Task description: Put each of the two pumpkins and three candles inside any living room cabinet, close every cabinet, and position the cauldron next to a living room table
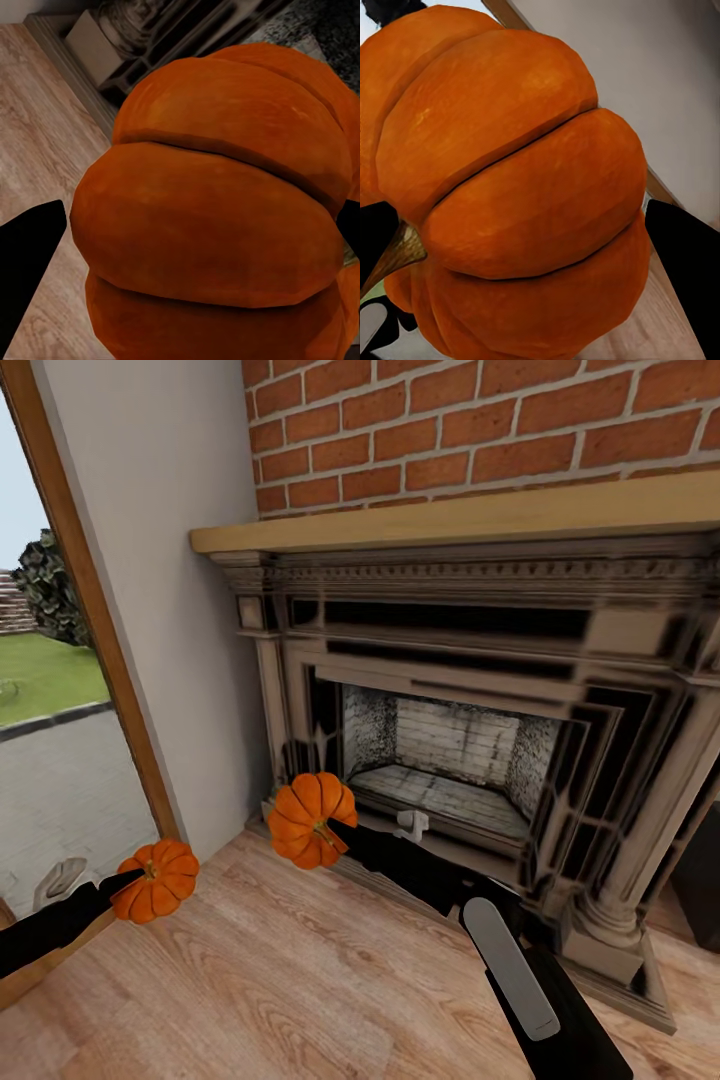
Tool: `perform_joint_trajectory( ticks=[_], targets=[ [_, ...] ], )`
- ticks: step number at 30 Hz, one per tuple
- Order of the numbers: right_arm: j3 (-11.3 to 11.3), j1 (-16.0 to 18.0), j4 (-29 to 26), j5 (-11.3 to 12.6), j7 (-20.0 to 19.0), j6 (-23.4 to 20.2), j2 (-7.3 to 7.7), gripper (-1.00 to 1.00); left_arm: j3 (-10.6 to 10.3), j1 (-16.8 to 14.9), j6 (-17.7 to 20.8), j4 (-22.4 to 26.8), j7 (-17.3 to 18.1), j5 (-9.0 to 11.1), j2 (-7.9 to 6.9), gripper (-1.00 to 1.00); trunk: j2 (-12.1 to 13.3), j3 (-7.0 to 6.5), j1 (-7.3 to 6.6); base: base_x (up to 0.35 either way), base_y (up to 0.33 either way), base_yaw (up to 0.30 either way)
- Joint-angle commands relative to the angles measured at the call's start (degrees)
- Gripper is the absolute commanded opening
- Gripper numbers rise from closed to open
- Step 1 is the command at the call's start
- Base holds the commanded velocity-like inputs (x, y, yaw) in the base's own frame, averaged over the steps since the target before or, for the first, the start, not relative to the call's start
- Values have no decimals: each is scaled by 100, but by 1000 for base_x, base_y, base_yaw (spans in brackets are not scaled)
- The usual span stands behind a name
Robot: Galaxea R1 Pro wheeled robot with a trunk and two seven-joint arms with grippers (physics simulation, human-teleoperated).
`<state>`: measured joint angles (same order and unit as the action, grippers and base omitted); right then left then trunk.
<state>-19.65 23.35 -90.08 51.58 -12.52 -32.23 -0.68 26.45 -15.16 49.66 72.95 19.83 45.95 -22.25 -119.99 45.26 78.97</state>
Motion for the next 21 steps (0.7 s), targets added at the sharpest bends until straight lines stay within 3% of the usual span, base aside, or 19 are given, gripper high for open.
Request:
perform_joint_trajectory(
  ticks=[1, 15, 18, 21],
  targets=[
    [5, 3, -1, 19, -6, -29, -2, -100, 11, -5, 34, 0, 22, -12, 1, -100, 39, -3, -24, 0, 0, 0],
    [-152, 3, 96, 10, 22, -32, -40, -100, 5, -5, 26, -1, 21, -13, 1, -100, 600, -121, -331, 0, 0, 0],
    [-158, 3, 112, 10, 353, -45, -172, -100, 1, -5, 26, 0, 15, -15, 1, -100, 721, -147, -397, 0, 0, 0],
    [-288, 3, 125, 10, 1155, -112, -329, -100, 0, -5, 28, -1, -28, -17, 1, -100, 841, -172, -463, 0, 0, 0]
  ],
)
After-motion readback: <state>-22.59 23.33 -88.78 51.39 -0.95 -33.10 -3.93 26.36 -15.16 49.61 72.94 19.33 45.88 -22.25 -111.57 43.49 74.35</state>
